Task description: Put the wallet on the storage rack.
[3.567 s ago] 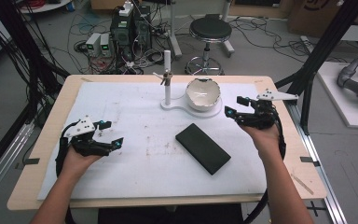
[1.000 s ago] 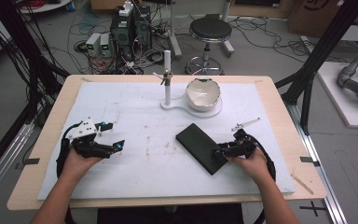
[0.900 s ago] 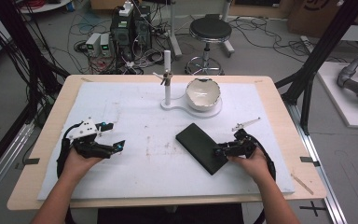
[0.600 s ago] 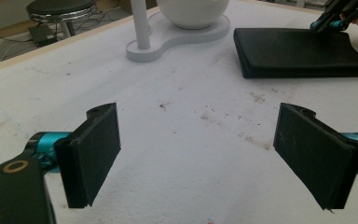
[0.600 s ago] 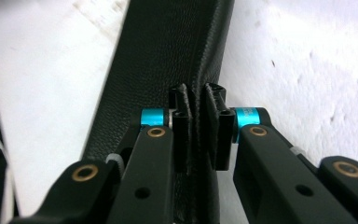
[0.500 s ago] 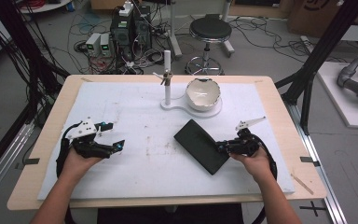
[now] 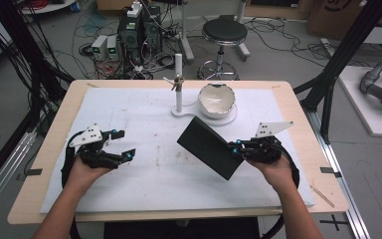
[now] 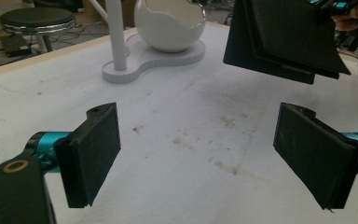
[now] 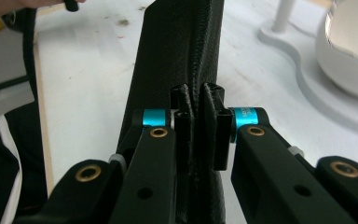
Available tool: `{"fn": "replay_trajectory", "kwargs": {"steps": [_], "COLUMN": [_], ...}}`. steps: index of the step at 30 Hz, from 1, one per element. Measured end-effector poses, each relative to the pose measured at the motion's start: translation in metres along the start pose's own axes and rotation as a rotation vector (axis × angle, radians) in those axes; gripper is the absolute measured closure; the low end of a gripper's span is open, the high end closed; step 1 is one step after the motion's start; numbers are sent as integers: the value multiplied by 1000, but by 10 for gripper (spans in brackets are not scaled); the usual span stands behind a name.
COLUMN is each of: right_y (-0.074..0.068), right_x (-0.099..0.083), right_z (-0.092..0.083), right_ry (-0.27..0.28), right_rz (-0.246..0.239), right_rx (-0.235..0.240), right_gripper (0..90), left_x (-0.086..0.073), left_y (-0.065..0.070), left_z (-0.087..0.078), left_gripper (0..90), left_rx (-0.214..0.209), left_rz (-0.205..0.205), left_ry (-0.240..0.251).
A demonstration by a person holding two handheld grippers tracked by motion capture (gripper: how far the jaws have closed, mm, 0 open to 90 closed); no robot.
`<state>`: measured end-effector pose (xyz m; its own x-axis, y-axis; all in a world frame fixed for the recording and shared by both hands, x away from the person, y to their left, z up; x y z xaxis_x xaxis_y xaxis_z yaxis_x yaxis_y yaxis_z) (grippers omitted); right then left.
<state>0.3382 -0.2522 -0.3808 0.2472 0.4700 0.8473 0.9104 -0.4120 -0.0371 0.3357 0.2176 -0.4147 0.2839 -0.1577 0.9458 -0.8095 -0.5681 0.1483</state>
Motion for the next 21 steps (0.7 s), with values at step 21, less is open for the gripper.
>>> {"fn": "replay_trajectory", "kwargs": {"steps": [21], "right_y": [-60], "right_x": [44], "right_z": [47], "right_ry": [-25], "right_rz": [-295], "right_rx": [162], "right_gripper": [846], "left_x": [14], "left_y": [43], "left_z": [34], "left_gripper": [147], "left_rx": [-305], "left_rz": [-23], "left_ry": [-34]}}
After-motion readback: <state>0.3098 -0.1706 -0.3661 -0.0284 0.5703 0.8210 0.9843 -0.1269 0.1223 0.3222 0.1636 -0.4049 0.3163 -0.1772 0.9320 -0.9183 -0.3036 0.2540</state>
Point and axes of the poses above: each handheld gripper's, and its own axes: z roughly forward along the jaws, x roughly out of its top, y roughly to its right, the point moved 2 cm from there along z, roughly forward along the jaws, and after that the axes turned 4 degrees about -z, right-handed, at the moved point
